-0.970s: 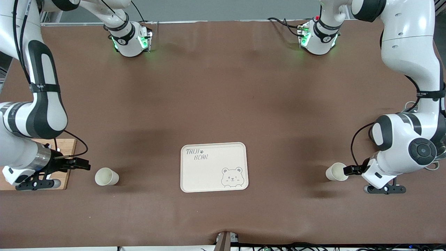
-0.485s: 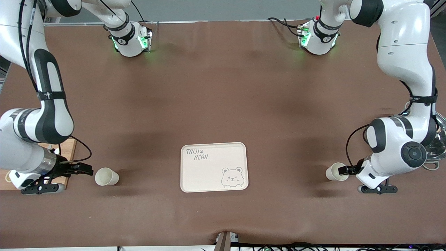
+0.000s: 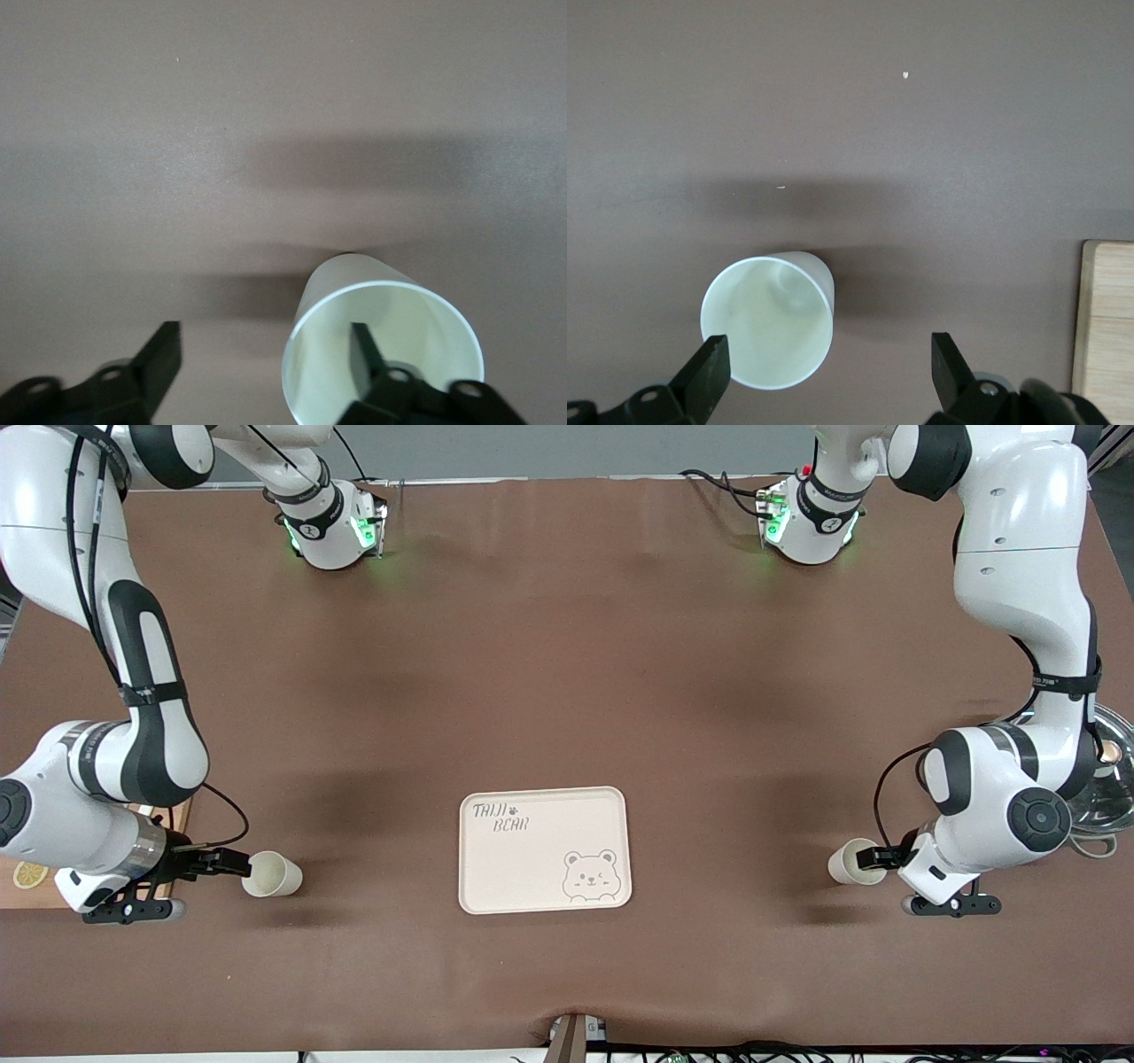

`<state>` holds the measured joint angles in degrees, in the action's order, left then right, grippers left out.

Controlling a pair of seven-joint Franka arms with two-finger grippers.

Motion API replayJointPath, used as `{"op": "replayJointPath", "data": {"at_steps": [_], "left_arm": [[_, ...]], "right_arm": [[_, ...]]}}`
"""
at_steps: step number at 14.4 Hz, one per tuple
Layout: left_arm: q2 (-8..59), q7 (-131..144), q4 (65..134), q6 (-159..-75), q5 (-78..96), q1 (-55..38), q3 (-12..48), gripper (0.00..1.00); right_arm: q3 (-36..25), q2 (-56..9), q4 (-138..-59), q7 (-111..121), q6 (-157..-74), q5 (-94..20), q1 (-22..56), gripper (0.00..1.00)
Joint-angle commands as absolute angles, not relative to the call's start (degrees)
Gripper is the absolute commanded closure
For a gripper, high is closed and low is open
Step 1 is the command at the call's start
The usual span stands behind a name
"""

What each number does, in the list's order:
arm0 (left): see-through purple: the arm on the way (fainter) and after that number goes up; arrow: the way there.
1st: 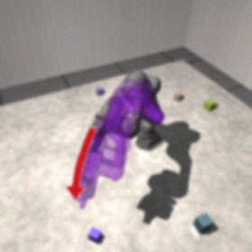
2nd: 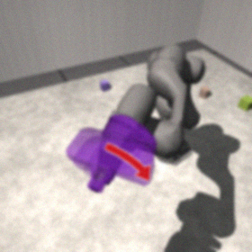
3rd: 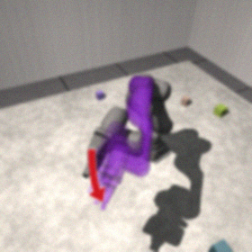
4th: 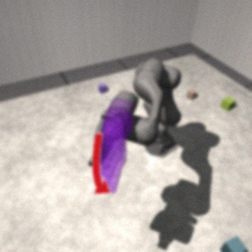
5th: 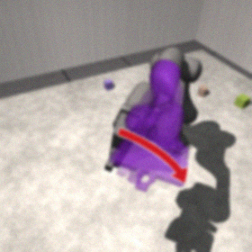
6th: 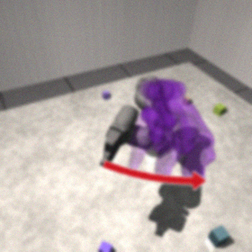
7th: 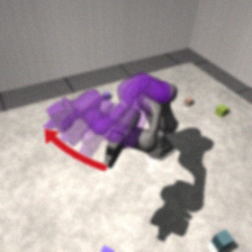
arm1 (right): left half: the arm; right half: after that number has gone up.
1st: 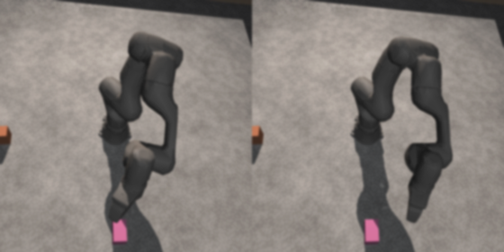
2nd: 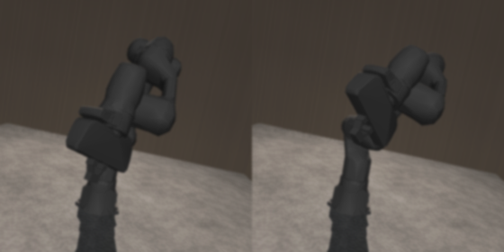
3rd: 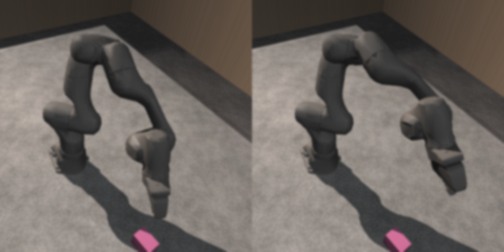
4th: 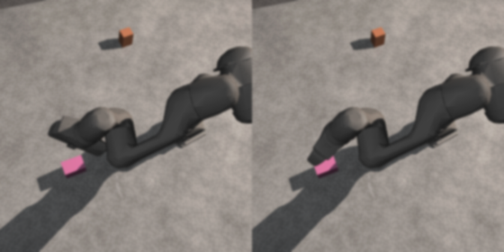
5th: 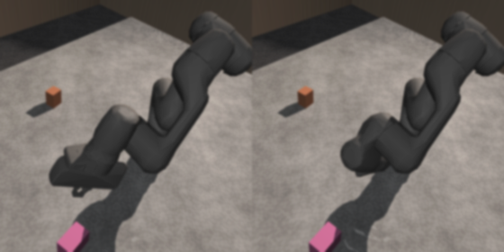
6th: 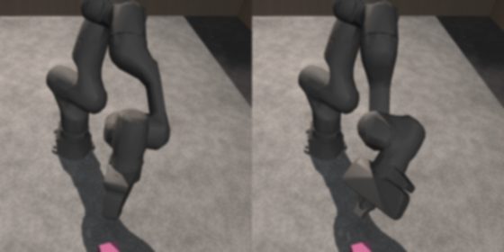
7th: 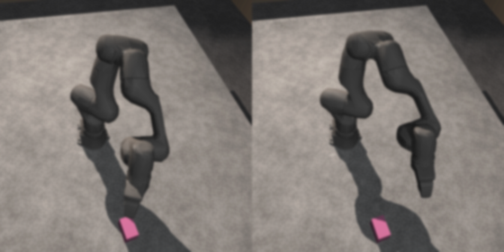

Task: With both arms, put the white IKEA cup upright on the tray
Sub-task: 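Close the left gripper on its cup while the right gripper grasps the other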

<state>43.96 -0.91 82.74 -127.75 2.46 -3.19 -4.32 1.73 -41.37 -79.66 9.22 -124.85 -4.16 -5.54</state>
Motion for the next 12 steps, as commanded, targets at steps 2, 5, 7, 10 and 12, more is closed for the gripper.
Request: {"op": "replayJointPath", "data": {"at_steps": [2,5,7,10,12], "left_arm": [[43.68,-3.51,83.32,-129.28,4.04,-2.11,-3.96,0.78],[43.94,-5.8,83.41,-130.52,5.88,-1.93,-3.96,0.8],[44.12,-5.8,83.41,-130.52,6.06,-1.93,-3.96,0.76],[44.21,-5.8,83.41,-131.13,6.07,-1.93,-3.96,1.0],[44.21,-5.8,83.41,-131.22,6.06,-2.02,-3.96,1.0]], "right_arm": [[2.02,-42.89,-77.96,9.67,-125.51,-3.87,-5.63,0.0],[2.02,-43.77,-77.96,9.67,-126.47,-3.61,-5.63,0.0],[2.02,-44.03,-78.05,9.67,-126.91,-3.52,-5.63,0.0],[2.02,-44.82,-78.13,9.67,-128.49,-3.52,-5.71,0.0],[2.02,-46.22,-78.05,9.67,-129.11,-3.6,-5.63,0.0]]}}
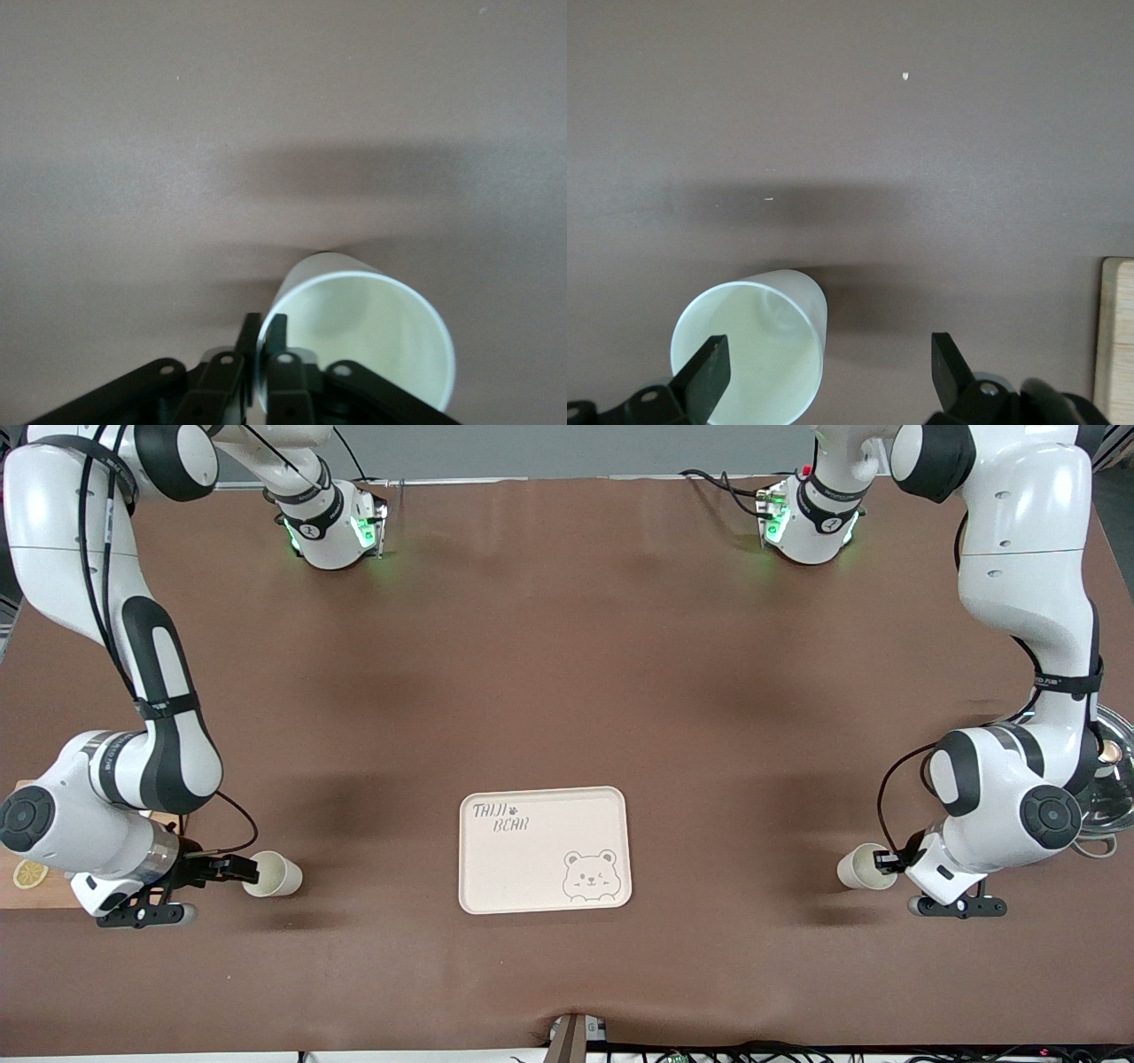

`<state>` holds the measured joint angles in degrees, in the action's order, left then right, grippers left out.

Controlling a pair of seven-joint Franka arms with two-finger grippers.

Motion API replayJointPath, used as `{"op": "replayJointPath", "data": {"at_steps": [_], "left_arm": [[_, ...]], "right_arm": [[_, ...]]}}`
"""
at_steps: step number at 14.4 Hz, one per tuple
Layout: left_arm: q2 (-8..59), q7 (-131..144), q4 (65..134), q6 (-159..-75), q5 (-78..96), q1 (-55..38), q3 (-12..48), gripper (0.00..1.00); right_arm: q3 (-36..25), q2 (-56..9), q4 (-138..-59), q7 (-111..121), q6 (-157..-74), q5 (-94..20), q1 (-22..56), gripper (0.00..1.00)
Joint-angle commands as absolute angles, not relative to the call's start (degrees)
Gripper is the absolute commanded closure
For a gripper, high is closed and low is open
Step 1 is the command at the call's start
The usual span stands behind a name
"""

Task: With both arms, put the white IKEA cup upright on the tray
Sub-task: 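Close the left gripper on its cup while the right gripper grasps the other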

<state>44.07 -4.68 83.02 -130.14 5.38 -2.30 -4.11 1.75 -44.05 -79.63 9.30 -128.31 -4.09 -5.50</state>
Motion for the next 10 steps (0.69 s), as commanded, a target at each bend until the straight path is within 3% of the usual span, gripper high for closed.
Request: {"op": "replayJointPath", "data": {"at_steps": [1,10], "left_arm": [[44.12,-5.89,83.41,-131.22,5.98,-2.2,-4.04,1.0],[40.78,-5.19,82.62,-129.11,5.98,-3.95,-3.61,1.0]], "right_arm": [[2.11,-47.36,-78.05,9.67,-131.37,-3.69,-5.54,0.0],[2.11,-48.69,-78.13,9.67,-134.03,-3.78,-5.19,0.0]]}}
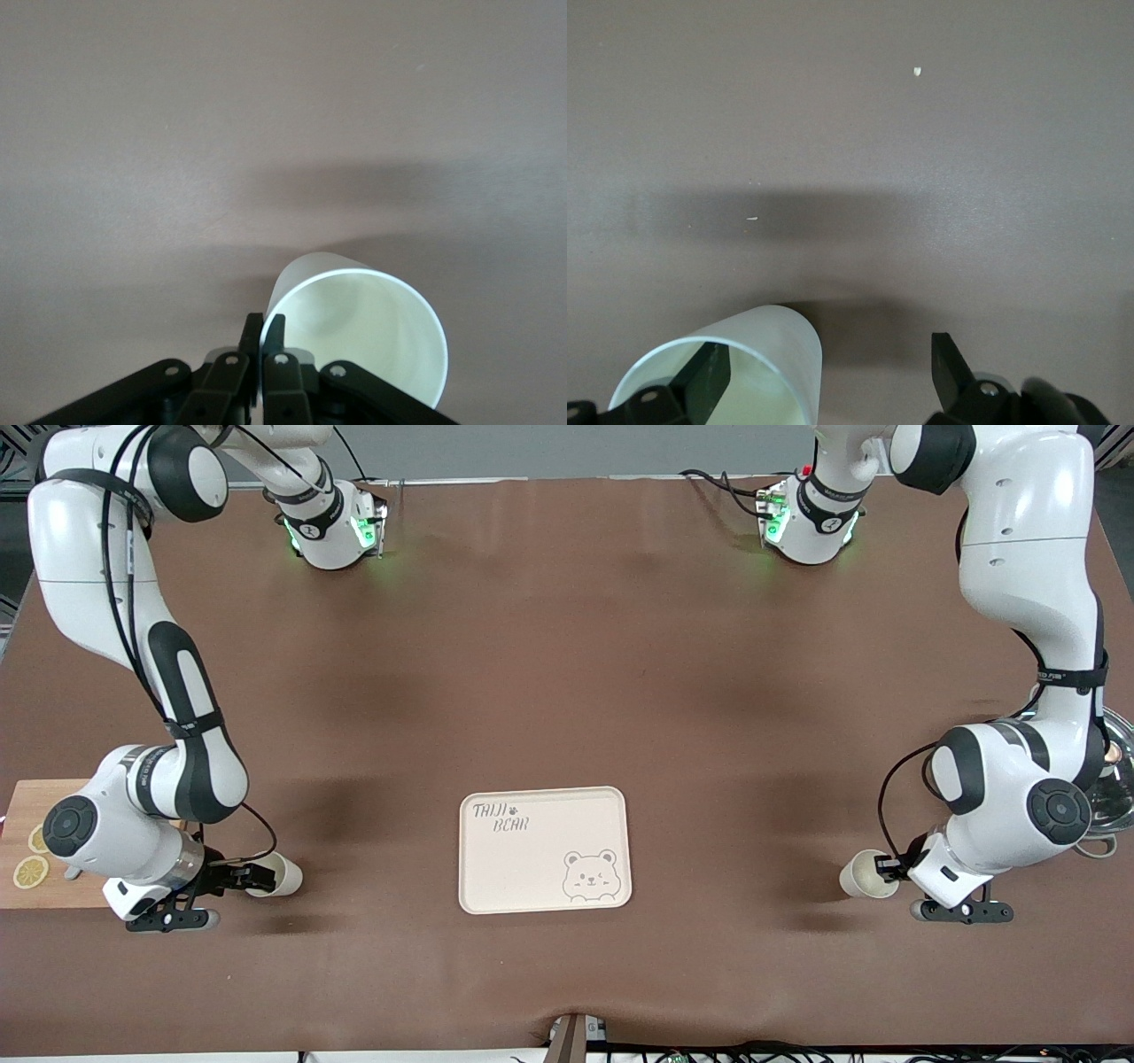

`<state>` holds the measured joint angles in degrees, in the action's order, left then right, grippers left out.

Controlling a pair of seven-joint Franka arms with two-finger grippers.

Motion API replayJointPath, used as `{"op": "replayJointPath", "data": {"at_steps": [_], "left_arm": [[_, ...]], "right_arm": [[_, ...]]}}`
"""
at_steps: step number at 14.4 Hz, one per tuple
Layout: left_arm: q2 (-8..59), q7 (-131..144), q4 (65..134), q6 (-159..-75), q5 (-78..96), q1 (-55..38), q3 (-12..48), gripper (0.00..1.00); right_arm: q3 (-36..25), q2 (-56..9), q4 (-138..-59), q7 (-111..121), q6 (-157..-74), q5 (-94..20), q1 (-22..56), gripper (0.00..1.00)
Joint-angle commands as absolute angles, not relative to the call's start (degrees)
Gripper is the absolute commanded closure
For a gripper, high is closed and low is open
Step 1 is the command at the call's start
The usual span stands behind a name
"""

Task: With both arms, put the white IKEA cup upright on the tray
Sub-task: 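Close the left gripper on its cup while the right gripper grasps the other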

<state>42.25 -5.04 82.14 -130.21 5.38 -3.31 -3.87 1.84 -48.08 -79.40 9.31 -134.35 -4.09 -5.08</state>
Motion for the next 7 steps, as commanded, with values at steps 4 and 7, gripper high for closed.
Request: {"op": "replayJointPath", "data": {"at_steps": [4,7], "left_arm": [[40.0,0.34,82.62,-128.5,6.06,-6.84,-2.46,1.0],[39.11,7.45,82.53,-126.74,5.98,-10.44,-2.37,1.0]], "right_arm": [[2.11,-48.69,-78.13,9.58,-134.03,-3.95,-5.19,0.16],[2.11,-48.69,-78.13,9.49,-133.77,-4.04,-5.1,0.54]]}}
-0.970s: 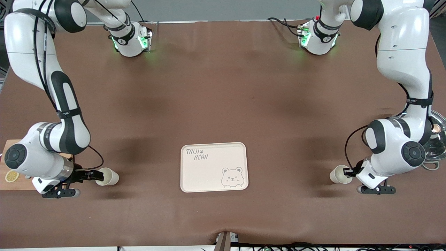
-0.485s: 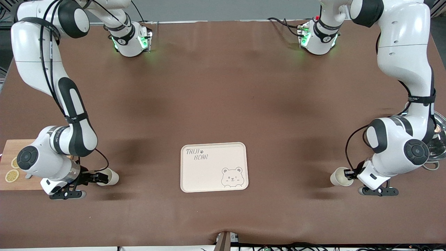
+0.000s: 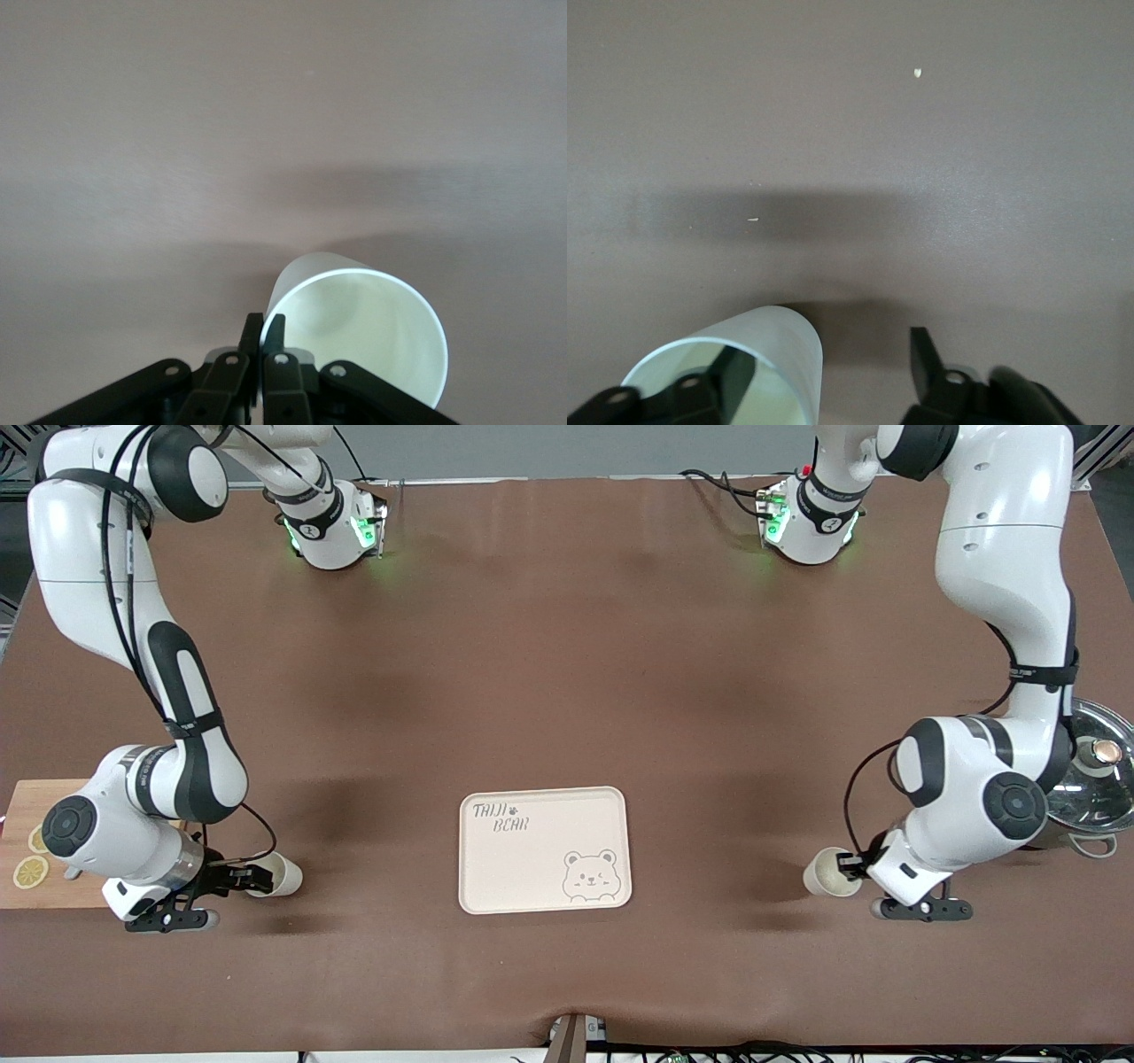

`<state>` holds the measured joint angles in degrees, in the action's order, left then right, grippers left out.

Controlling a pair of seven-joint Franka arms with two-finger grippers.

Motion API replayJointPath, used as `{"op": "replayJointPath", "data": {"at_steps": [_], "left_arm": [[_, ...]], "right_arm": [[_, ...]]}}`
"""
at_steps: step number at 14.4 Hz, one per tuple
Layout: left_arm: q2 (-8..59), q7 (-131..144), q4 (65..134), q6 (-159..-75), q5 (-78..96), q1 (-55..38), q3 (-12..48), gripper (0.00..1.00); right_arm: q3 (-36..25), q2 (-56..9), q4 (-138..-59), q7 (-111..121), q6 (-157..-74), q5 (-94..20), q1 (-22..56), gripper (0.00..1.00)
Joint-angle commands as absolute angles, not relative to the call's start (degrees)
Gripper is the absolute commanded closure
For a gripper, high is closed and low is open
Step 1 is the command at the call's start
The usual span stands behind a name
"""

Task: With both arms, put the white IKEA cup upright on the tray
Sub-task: 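Lift the cups and carry both toward the bear tray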

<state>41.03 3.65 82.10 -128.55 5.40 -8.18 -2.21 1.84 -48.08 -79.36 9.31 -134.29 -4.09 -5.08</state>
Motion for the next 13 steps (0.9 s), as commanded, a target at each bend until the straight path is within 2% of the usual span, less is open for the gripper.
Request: {"op": "replayJointPath", "data": {"at_steps": [1,3,5,7,13], "left_arm": [[39.11,9.73,82.53,-126.74,5.98,-11.85,-2.37,1.0],[39.02,15.35,82.53,-126.74,5.98,-14.84,-2.37,1.0],[39.02,21.06,82.44,-126.74,5.89,-18.0,-2.37,1.0],[39.02,26.17,82.44,-126.65,5.54,-20.64,-2.46,1.0],[39.99,40.49,79.19,-123.84,5.36,-28.37,-2.64,1.0]], "right_arm": [[2.11,-48.6,-78.13,9.49,-133.77,-4.04,-5.1,0.61],[2.11,-48.6,-78.13,9.58,-133.77,-3.96,-5.1,0.71],[2.11,-48.6,-78.13,9.49,-133.68,-3.96,-5.1,0.87],[2.11,-48.6,-78.13,9.58,-133.77,-3.96,-5.1,0.98],[2.2,-48.6,-78.13,9.49,-133.68,-4.13,-4.57,1.0]]}}
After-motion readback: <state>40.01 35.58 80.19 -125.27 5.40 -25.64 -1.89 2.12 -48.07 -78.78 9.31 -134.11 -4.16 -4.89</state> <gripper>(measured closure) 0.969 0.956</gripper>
